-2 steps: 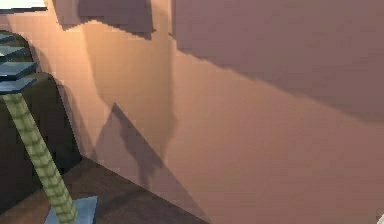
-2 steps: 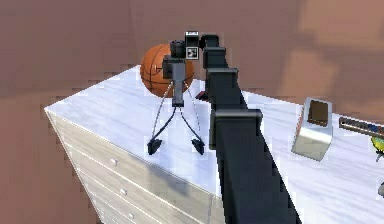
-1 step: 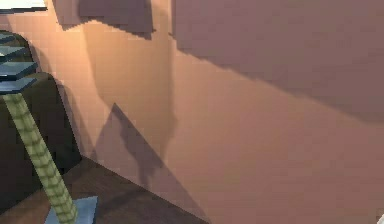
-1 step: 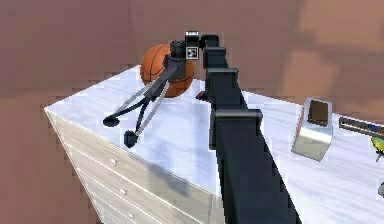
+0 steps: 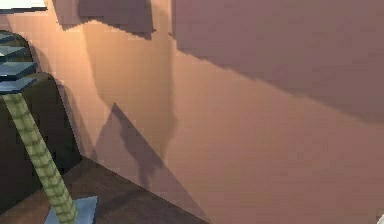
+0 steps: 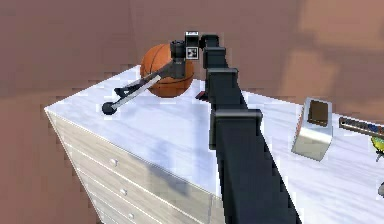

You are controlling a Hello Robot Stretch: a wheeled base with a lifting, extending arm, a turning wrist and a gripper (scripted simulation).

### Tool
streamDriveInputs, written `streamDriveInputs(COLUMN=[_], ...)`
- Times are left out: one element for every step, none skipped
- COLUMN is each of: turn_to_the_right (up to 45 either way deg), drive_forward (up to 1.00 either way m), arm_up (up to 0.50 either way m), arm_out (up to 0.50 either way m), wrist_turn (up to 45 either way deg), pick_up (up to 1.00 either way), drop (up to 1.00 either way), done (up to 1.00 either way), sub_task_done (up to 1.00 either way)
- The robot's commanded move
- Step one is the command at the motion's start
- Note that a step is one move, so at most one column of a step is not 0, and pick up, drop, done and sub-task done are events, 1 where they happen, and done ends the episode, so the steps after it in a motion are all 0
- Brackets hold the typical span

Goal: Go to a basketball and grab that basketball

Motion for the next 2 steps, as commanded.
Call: streamDriveInputs(turn_to_the_right=[0.0, 0.0], drive_forward=[0.00, 0.00], arm_up=[0.00, 0.00], arm_out=[0.00, 0.00], wrist_turn=[45.0, 24.0], pick_up=[0.00, 0.00], drop=[0.00, 0.00], done=[0.00, 0.00], sub_task_done=[0.00, 0.00])
